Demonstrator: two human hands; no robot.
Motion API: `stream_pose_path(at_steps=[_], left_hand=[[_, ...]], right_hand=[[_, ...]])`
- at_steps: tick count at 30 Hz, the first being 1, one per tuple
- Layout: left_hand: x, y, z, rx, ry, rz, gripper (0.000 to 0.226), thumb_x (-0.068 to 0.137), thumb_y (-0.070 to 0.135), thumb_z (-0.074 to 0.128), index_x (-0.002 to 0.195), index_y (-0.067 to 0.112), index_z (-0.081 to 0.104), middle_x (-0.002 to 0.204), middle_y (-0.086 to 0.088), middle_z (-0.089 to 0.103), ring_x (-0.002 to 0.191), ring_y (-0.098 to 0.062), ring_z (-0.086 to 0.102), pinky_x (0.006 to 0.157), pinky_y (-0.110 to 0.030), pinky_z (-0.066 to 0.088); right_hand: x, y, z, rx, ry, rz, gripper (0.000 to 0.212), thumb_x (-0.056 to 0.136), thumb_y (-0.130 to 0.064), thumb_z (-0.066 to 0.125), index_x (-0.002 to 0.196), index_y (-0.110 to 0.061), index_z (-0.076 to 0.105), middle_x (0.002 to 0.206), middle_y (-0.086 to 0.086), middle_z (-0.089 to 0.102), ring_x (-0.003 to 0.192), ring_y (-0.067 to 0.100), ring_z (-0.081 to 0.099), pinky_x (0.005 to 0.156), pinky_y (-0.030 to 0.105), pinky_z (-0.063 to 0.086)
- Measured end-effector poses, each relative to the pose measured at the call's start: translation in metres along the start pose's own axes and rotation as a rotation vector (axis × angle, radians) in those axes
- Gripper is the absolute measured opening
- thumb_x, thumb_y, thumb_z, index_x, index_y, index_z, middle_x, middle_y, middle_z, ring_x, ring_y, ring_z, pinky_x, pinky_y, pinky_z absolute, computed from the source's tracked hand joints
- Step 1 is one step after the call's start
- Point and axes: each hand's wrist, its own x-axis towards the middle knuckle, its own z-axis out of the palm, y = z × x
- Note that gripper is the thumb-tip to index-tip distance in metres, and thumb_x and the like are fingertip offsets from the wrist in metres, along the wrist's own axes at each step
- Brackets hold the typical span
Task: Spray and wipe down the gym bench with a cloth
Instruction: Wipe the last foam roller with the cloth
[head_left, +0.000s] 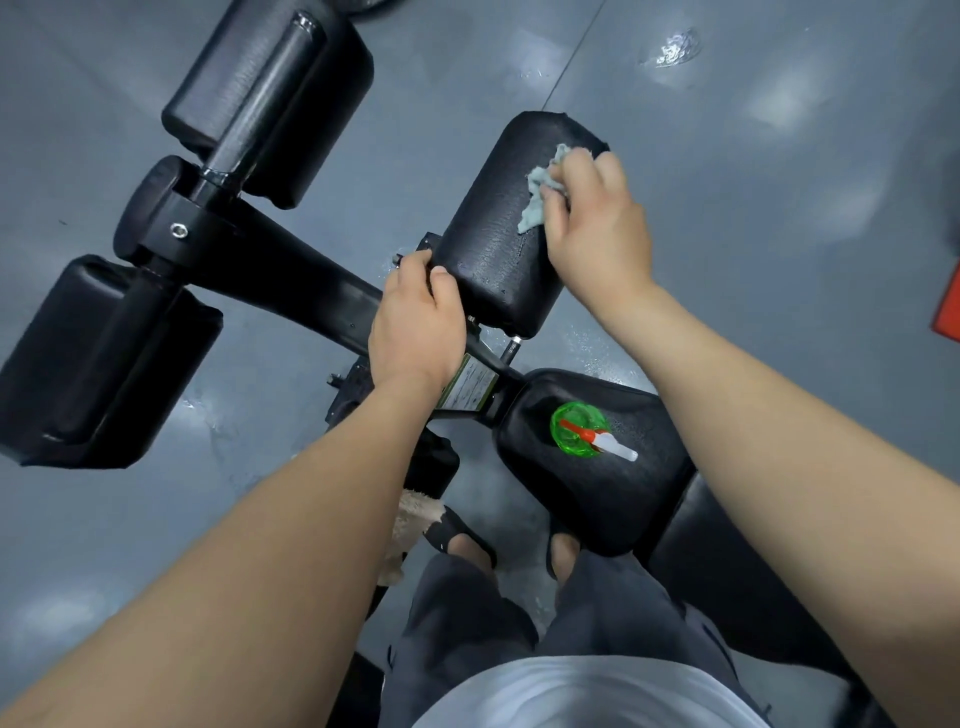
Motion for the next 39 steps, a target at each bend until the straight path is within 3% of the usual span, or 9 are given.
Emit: stream_pose_path(at_steps=[4, 12, 16, 21, 25, 35, 39], left_hand=[[-0.001, 0.001, 0.0, 0.015, 0.008, 0.008, 0.042, 0.103, 0.04, 0.031, 0.137, 0.029, 0.053, 0.134, 0.003, 0.058, 0.118, -0.02, 0.055, 0.095, -0.037, 0.041], [-0.001, 0.0, -0.001, 0.026, 0.008, 0.016, 0.041, 0.104, 0.039, 0.031, 0.136, 0.029, 0.052, 0.135, 0.003, 0.057, 0.114, -0.02, 0.056, 0.094, -0.037, 0.041], [-0.002, -0.002, -0.002, 0.009, 0.001, 0.017, 0.039, 0.105, 0.038, 0.03, 0.137, 0.029, 0.05, 0.135, 0.004, 0.056, 0.109, -0.018, 0.055, 0.091, -0.035, 0.038], [-0.003, -0.001, -0.002, 0.007, -0.009, 0.013, 0.045, 0.107, 0.04, 0.027, 0.146, 0.031, 0.046, 0.147, 0.003, 0.051, 0.126, -0.019, 0.051, 0.105, -0.037, 0.037], [-0.003, -0.001, -0.002, 0.008, -0.011, 0.026, 0.044, 0.106, 0.038, 0.029, 0.145, 0.029, 0.047, 0.145, 0.001, 0.053, 0.126, -0.02, 0.052, 0.103, -0.036, 0.037], [-0.002, -0.001, -0.002, 0.002, -0.007, 0.006, 0.04, 0.105, 0.037, 0.03, 0.137, 0.028, 0.052, 0.137, 0.002, 0.056, 0.117, -0.019, 0.054, 0.094, -0.036, 0.038], [-0.002, -0.001, -0.002, -0.002, -0.01, 0.008, 0.039, 0.104, 0.037, 0.03, 0.136, 0.028, 0.052, 0.135, 0.002, 0.057, 0.114, -0.019, 0.054, 0.094, -0.036, 0.039]], right_hand=[[0.022, 0.002, -0.006, -0.088, -0.035, 0.015, 0.028, 0.101, -0.035, 0.043, 0.117, -0.016, 0.054, 0.115, 0.013, 0.052, 0.08, 0.042, 0.056, 0.061, 0.038, 0.039], [0.072, 0.004, -0.01, -0.048, -0.073, 0.125, 0.032, 0.101, -0.036, 0.041, 0.122, -0.015, 0.052, 0.119, 0.017, 0.056, 0.097, 0.043, 0.058, 0.073, 0.041, 0.04], [0.063, 0.009, -0.01, 0.017, -0.052, 0.126, 0.032, 0.101, -0.037, 0.043, 0.12, -0.013, 0.053, 0.116, 0.015, 0.057, 0.096, 0.041, 0.058, 0.076, 0.042, 0.044], [0.047, 0.02, -0.009, 0.093, -0.007, 0.191, 0.031, 0.102, -0.033, 0.043, 0.118, -0.009, 0.052, 0.116, 0.013, 0.057, 0.098, 0.037, 0.057, 0.074, 0.039, 0.042], [0.044, 0.023, -0.011, 0.079, -0.013, 0.204, 0.03, 0.102, -0.032, 0.042, 0.118, -0.008, 0.051, 0.115, 0.015, 0.058, 0.096, 0.038, 0.057, 0.074, 0.04, 0.044], [0.027, -0.002, -0.004, 0.028, -0.025, 0.078, 0.032, 0.098, -0.032, 0.047, 0.124, -0.017, 0.058, 0.121, 0.01, 0.057, 0.097, 0.039, 0.06, 0.073, 0.04, 0.048], [-0.009, -0.014, 0.002, 0.052, -0.043, -0.052, 0.027, 0.094, -0.029, 0.05, 0.117, -0.018, 0.06, 0.115, 0.009, 0.056, 0.088, 0.04, 0.06, 0.063, 0.042, 0.051]])
